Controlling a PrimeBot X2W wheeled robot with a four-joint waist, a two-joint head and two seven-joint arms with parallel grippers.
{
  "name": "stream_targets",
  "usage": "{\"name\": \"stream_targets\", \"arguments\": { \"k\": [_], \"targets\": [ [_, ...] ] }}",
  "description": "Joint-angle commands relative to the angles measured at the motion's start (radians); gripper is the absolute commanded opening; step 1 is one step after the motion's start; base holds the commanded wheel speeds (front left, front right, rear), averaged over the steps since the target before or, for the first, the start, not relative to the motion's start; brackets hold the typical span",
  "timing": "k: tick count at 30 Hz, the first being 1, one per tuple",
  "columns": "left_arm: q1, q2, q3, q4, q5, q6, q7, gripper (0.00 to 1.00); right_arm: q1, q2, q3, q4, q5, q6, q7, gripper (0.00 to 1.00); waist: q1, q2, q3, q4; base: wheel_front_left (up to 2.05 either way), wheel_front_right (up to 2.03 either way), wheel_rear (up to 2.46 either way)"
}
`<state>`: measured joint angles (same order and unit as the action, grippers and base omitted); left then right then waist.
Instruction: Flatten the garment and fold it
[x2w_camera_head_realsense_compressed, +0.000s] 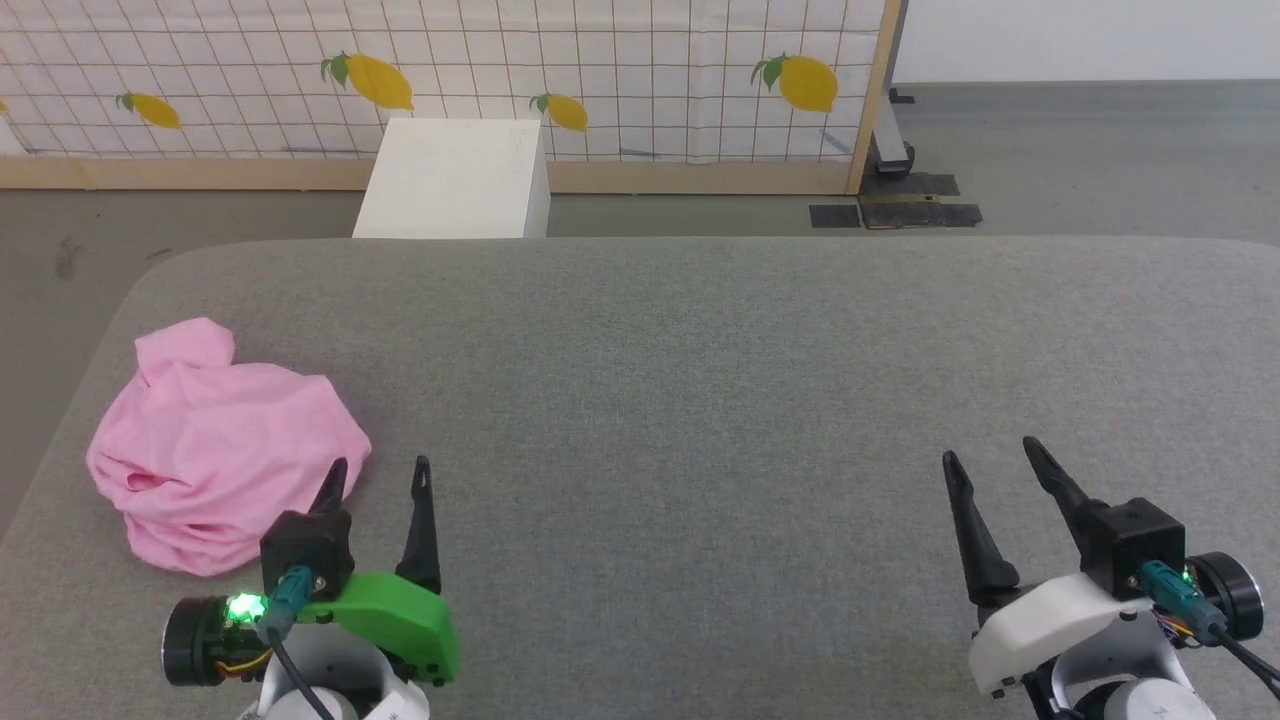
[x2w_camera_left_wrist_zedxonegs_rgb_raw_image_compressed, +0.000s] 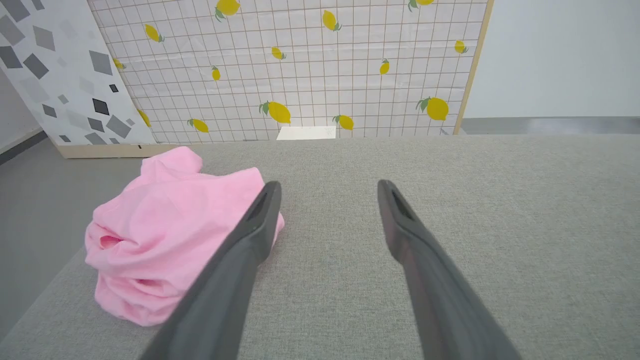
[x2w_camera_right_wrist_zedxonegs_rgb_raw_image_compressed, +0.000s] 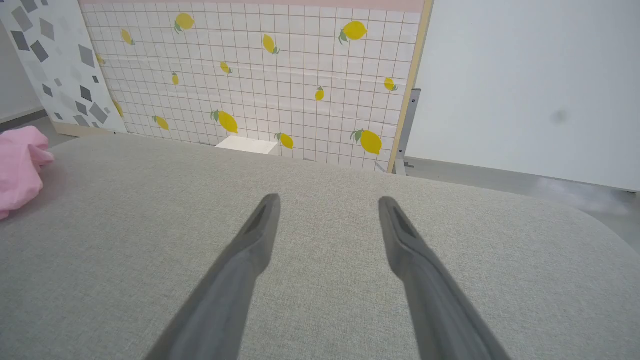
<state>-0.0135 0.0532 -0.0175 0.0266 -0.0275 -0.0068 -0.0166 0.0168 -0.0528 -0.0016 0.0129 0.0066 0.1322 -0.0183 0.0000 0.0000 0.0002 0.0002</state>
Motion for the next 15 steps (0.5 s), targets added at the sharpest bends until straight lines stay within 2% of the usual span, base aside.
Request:
{"name": "stream_targets", "arguments": {
  "k": [1,15],
  "targets": [
    [-0.014,0.000,-0.005,0.009,-0.004,0.006,-0.011,1.00,-0.012,0.000,0.000,0.006,0.000,0.000,-0.011,1.00,0.0000,0.0000,0.000,0.000,0.00,0.00,0.00],
    [-0.030,-0.001,-0.022,0.044,-0.027,0.010,-0.040,1.00,-0.022,0.001,-0.007,0.014,0.010,0.000,-0.040,1.00,0.0000,0.0000,-0.002,0.002,0.00,0.00,0.00]
  ]
}}
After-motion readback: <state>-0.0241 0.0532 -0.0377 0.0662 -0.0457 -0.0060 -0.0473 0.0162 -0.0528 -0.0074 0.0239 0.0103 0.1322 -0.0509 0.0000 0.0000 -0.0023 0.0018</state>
